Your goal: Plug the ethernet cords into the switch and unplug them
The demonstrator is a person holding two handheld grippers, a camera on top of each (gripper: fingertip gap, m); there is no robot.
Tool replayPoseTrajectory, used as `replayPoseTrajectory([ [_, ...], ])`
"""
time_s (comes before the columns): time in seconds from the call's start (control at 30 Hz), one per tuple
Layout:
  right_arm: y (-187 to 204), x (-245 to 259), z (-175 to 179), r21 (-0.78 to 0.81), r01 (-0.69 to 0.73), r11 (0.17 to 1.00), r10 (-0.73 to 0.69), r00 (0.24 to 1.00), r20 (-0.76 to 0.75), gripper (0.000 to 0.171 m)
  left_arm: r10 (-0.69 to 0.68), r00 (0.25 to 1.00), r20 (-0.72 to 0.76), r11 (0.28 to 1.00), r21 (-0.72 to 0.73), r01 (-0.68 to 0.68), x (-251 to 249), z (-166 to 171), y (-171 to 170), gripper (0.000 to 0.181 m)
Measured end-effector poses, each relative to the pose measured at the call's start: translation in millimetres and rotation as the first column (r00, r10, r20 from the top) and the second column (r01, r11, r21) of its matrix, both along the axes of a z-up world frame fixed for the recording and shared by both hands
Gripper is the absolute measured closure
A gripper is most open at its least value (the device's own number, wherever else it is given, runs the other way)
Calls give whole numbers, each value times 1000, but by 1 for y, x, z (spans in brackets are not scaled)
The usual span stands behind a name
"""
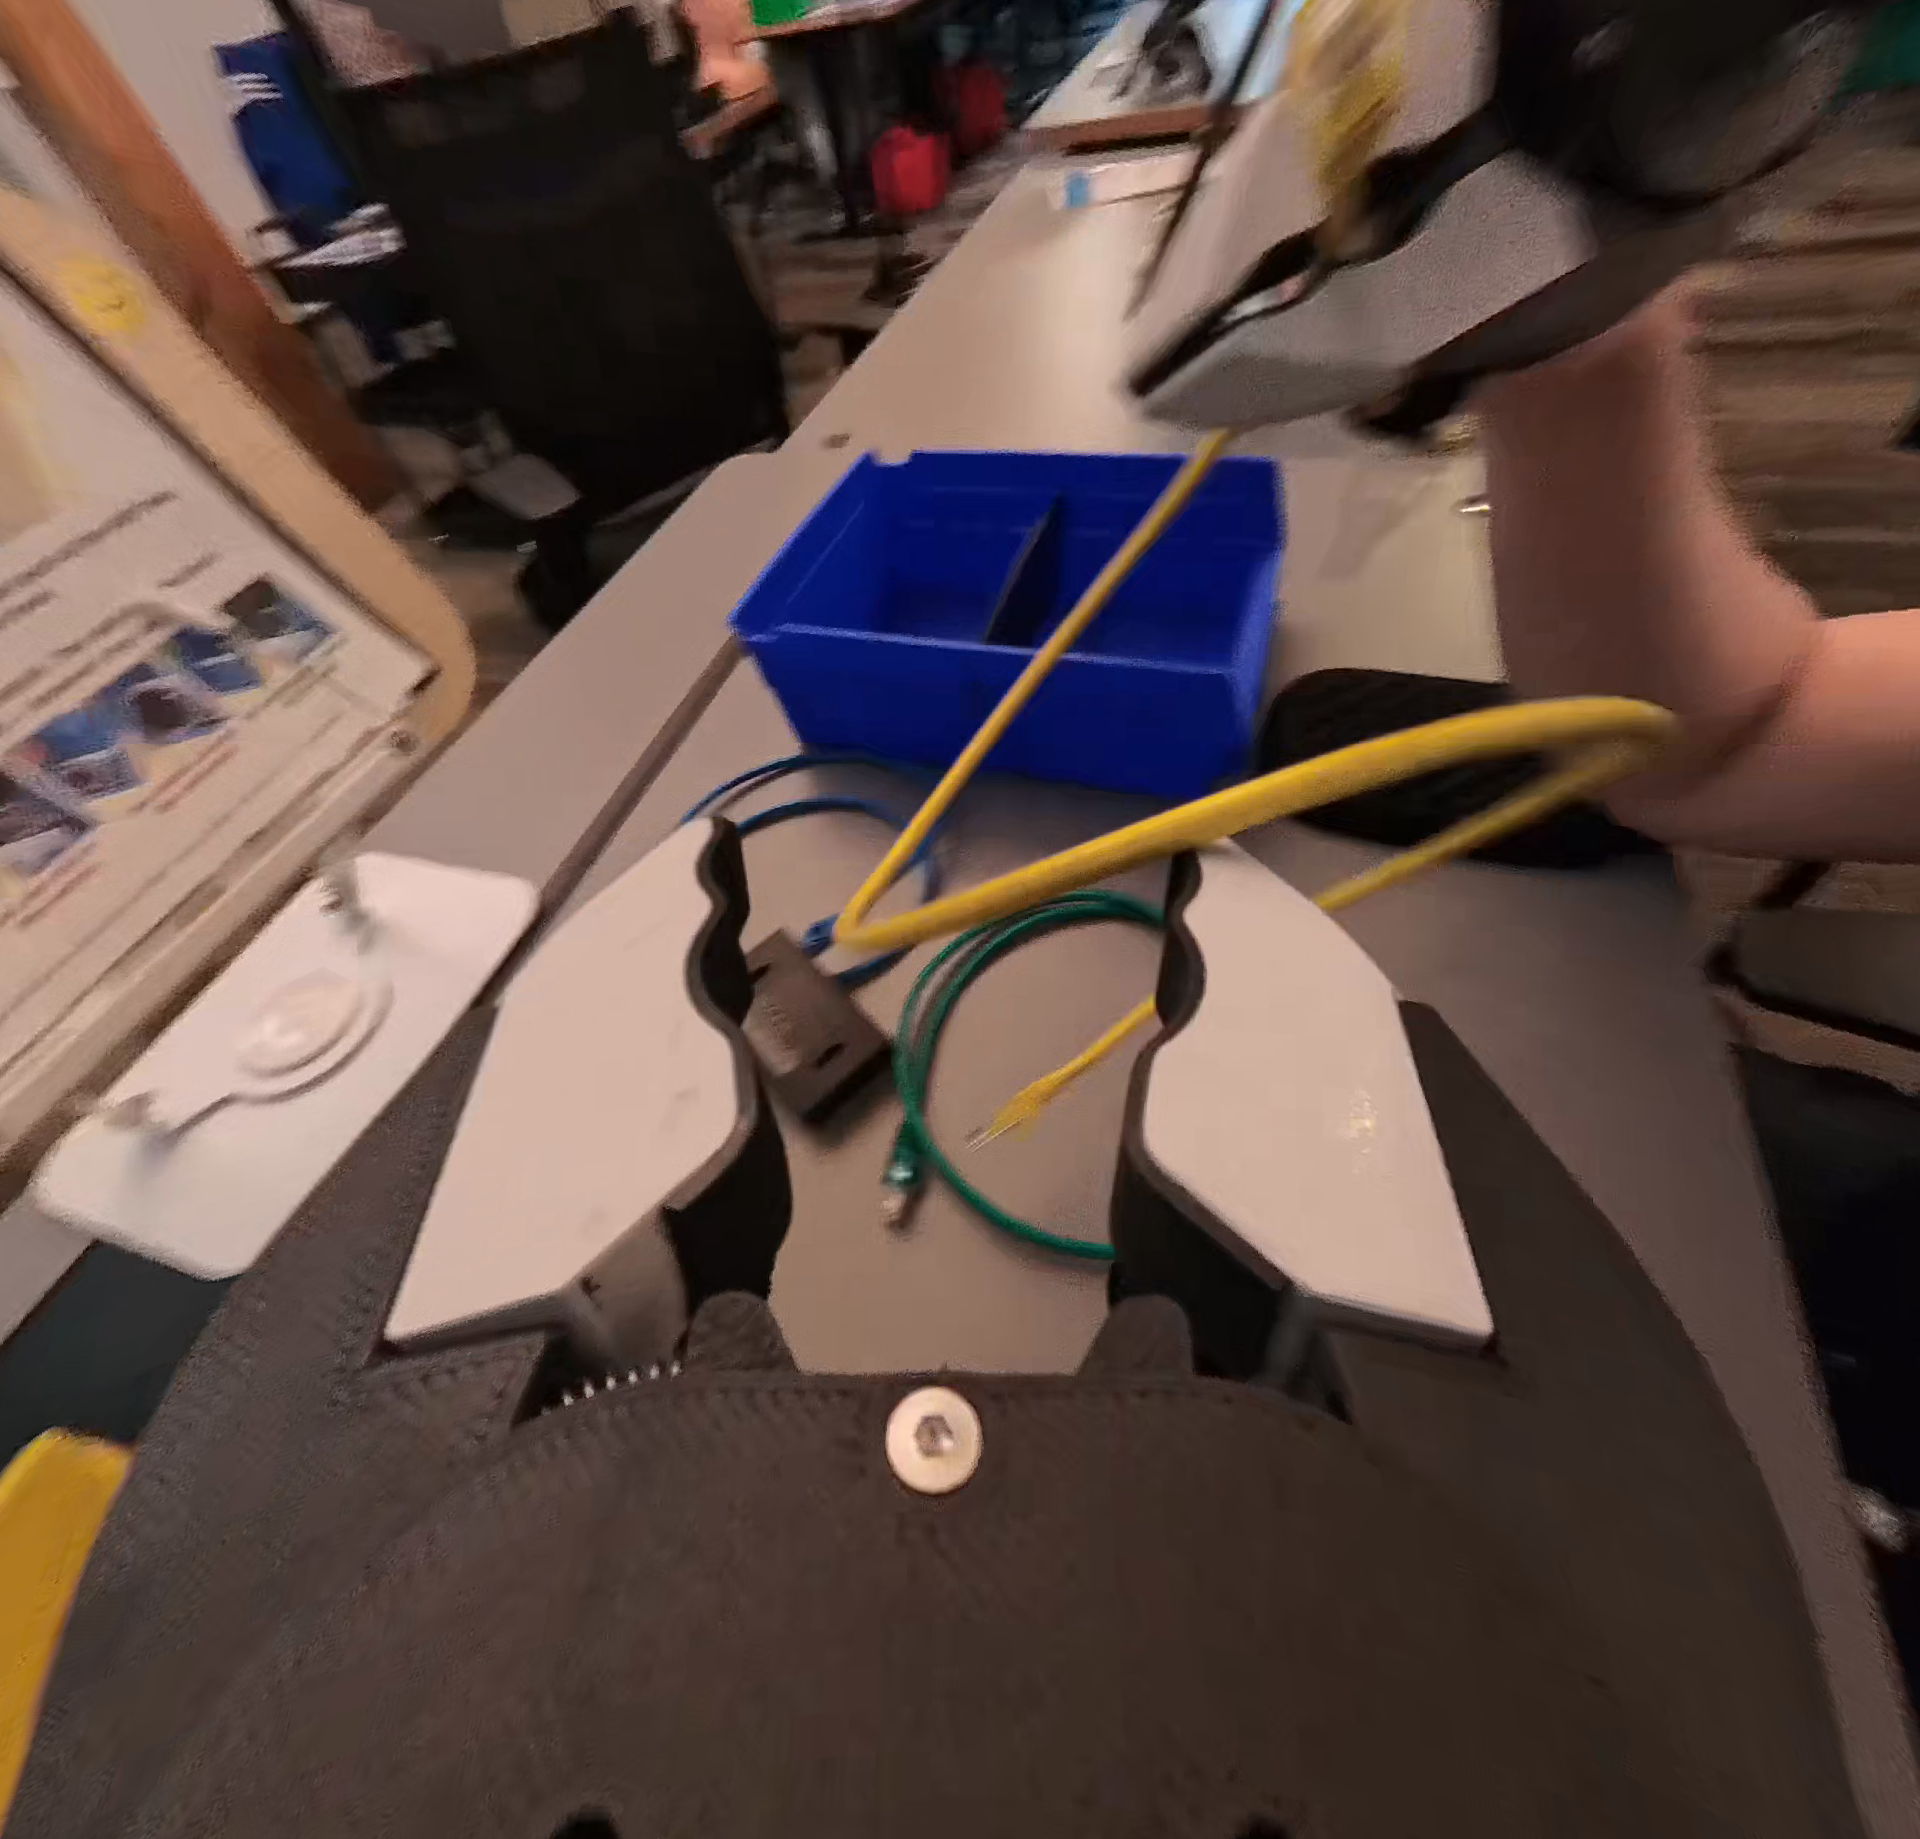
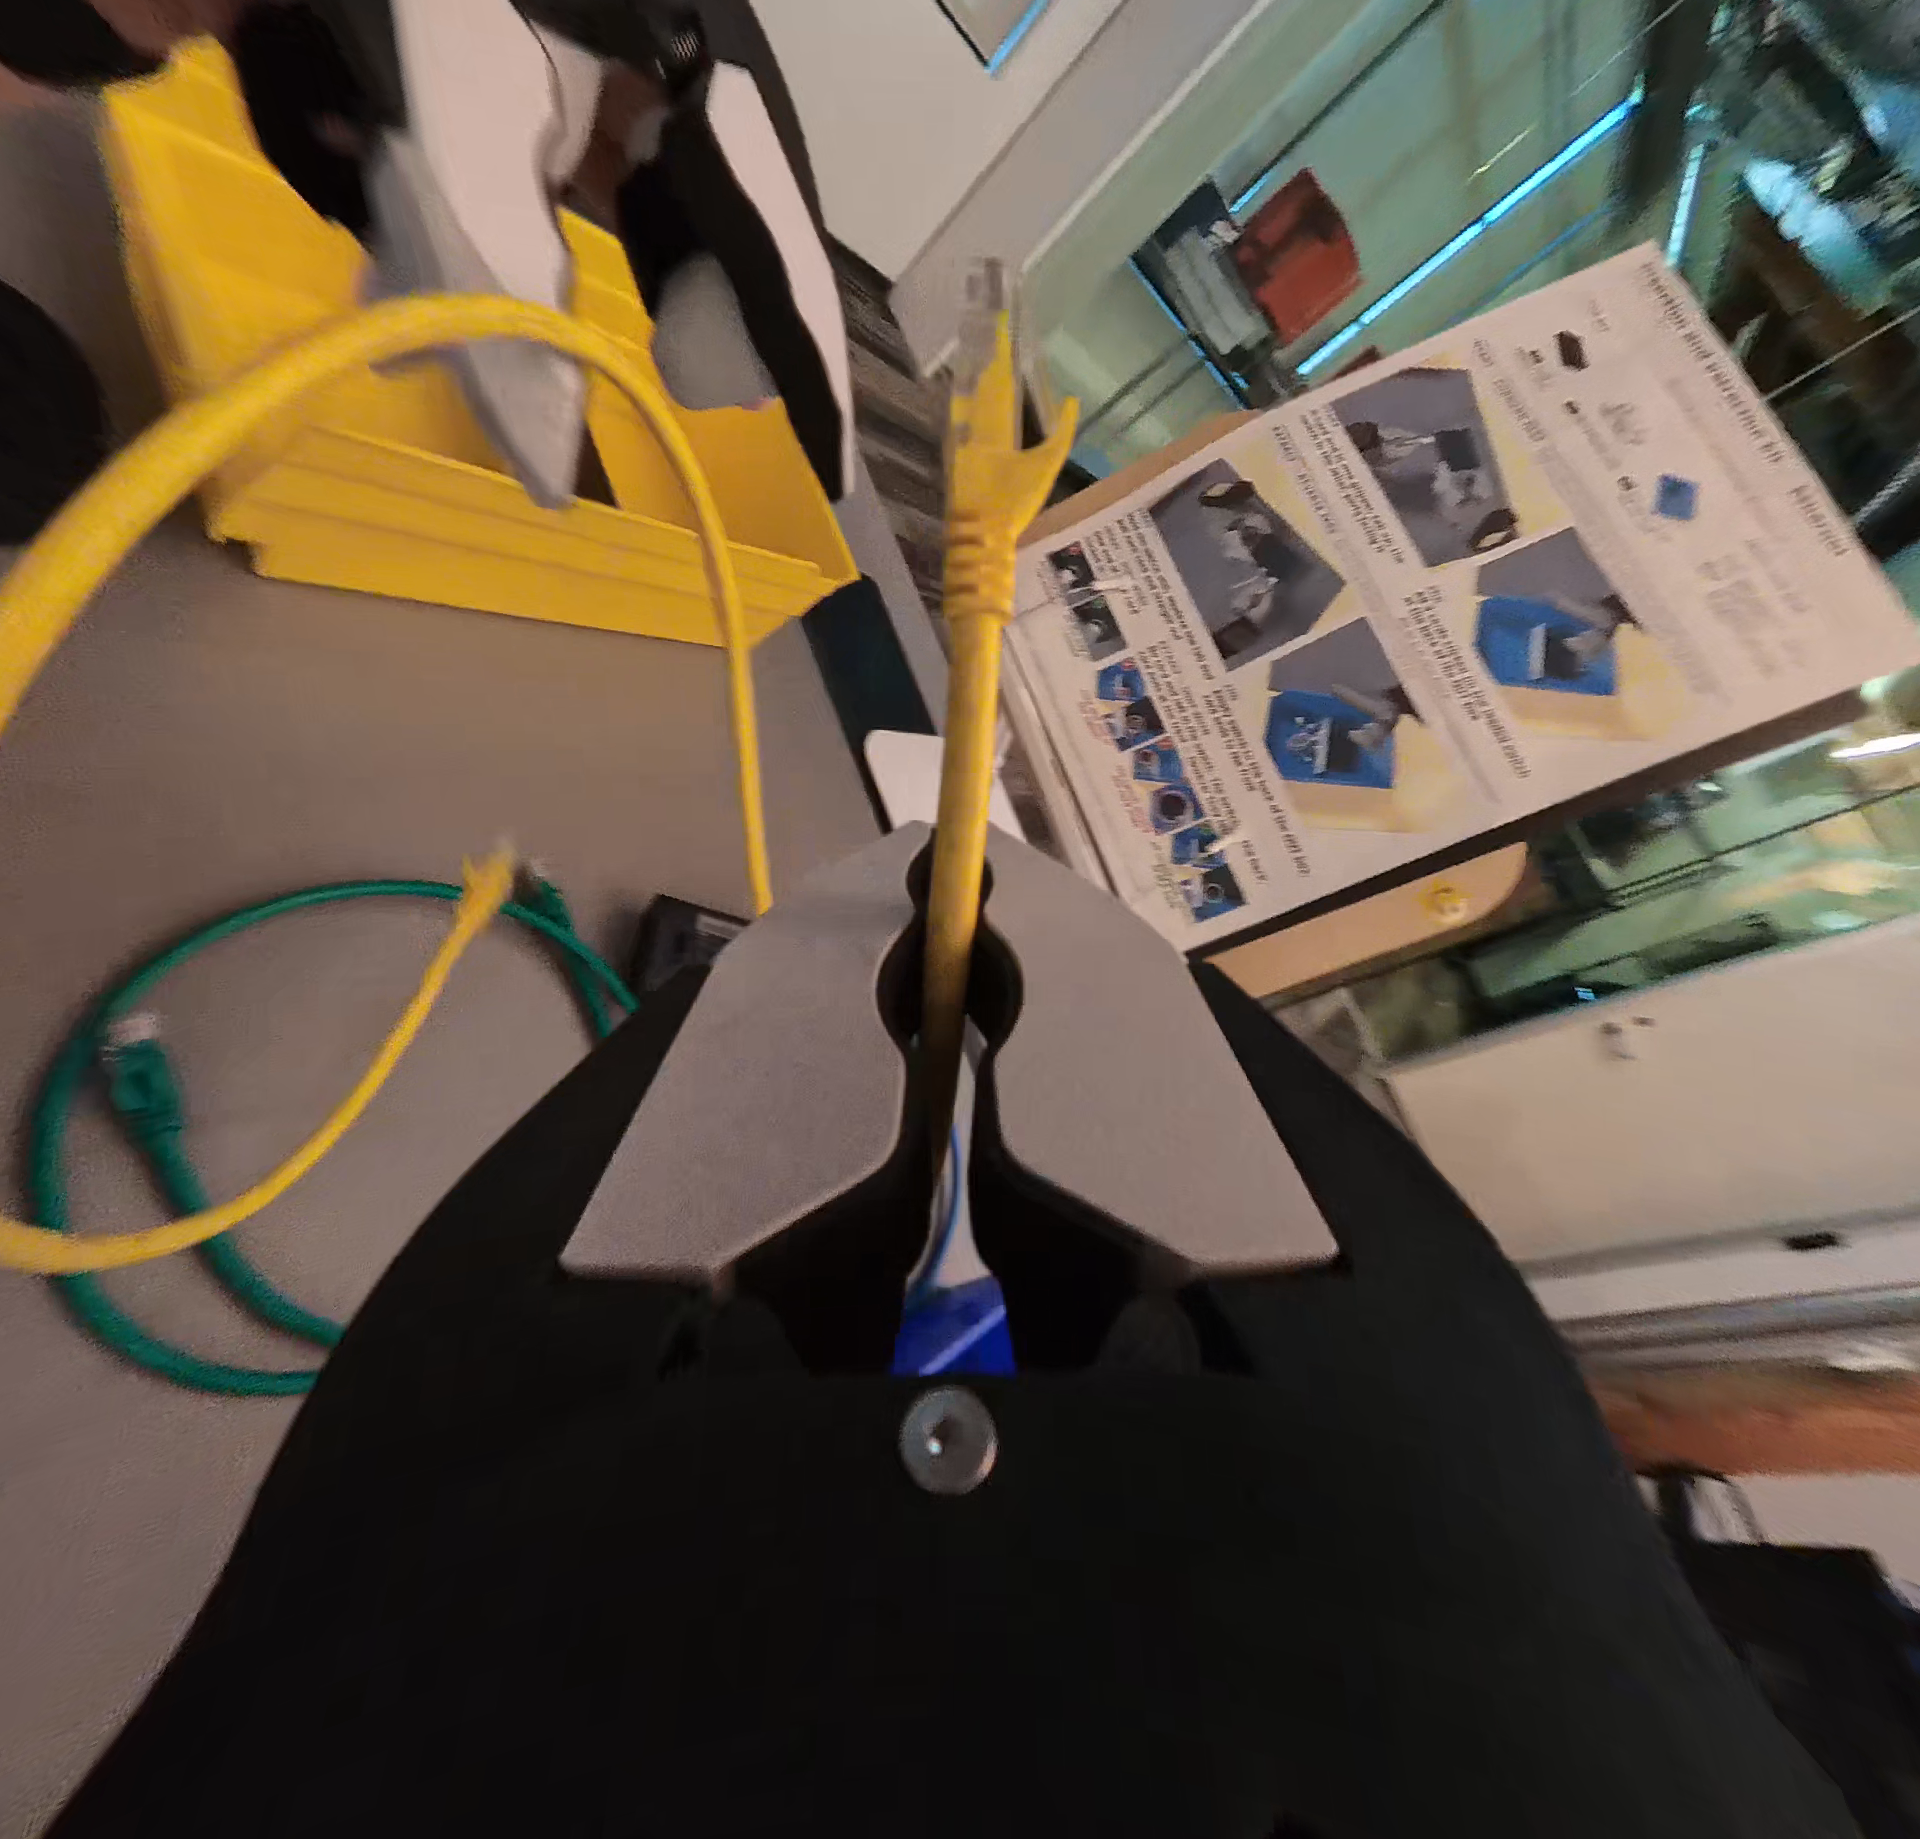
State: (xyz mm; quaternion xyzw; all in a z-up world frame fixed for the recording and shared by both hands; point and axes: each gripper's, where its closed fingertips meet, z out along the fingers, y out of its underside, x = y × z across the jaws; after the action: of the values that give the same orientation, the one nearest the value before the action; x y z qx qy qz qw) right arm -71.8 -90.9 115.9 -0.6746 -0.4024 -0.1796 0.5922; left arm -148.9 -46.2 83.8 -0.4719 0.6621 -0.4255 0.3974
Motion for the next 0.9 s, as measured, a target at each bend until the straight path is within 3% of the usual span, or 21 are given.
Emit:
replayPoseTrajectory([
  [0.07, 6, 2, -2, 35, 48, 998, -51, 995, 80, 169, -117, 988, -96, 993, -42, 113, -9, -10, -25, 103],
  [0.13, 12, 6, -4, 66, 92, 994, -100, 985, 137, 169, -175, 941, -290, 984, -34, 173, -24, -41, -36, 103],
  [0.17, 14, 7, -4, 72, 97, 993, -107, 984, 145, 170, -164, 902, -398, 984, -3, 178, -32, -60, -35, 110],
  [0.23, 14, 9, -5, 63, 95, 994, -102, 986, 129, 169, -123, 832, -542, 978, 77, 195, -39, -90, -30, 105],
  [0.33, 14, 18, -3, 67, 124, 990, -131, 984, 120, 169, -42, 811, -584, 954, 218, 206, -30, -109, -18, 93],
  [0.43, 12, 23, -2, 61, 126, 990, -132, 986, 100, 169, -51, 836, -546, 950, 232, 210, -21, -106, -18, 91],
  [0.53, 13, 24, -1, 67, 132, 989, -138, 986, 99, 170, -96, 911, -402, 963, 193, 187, -9, -78, -22, 87],
  [0.63, 16, 21, 1, 90, 138, 986, -147, 984, 97, 170, -150, 984, -101, 986, 64, 156, 7, -18, -35, 84],
  [0.7, 19, 20, 4, 118, 162, 980, -172, 981, 88, 170, -145, 982, 122, 983, -98, 158, 13, 27, -44, 78],
  [0.73, 22, 20, 6, 140, 176, 974, -188, 979, 77, 170, -131, 971, 199, 970, -174, 167, 15, 43, -47, 85],
  [0.83, 29, 14, 11, 207, 214, 955, -229, 972, 52, 170, -64, 961, 270, 930, -333, 155, 20, 63, -53, 89],
  [0.9, 33, 8, 9, 213, 224, 951, -239, 970, 47, 170, -50, 975, 216, 937, -328, 121, 25, 56, -64, 89],
])
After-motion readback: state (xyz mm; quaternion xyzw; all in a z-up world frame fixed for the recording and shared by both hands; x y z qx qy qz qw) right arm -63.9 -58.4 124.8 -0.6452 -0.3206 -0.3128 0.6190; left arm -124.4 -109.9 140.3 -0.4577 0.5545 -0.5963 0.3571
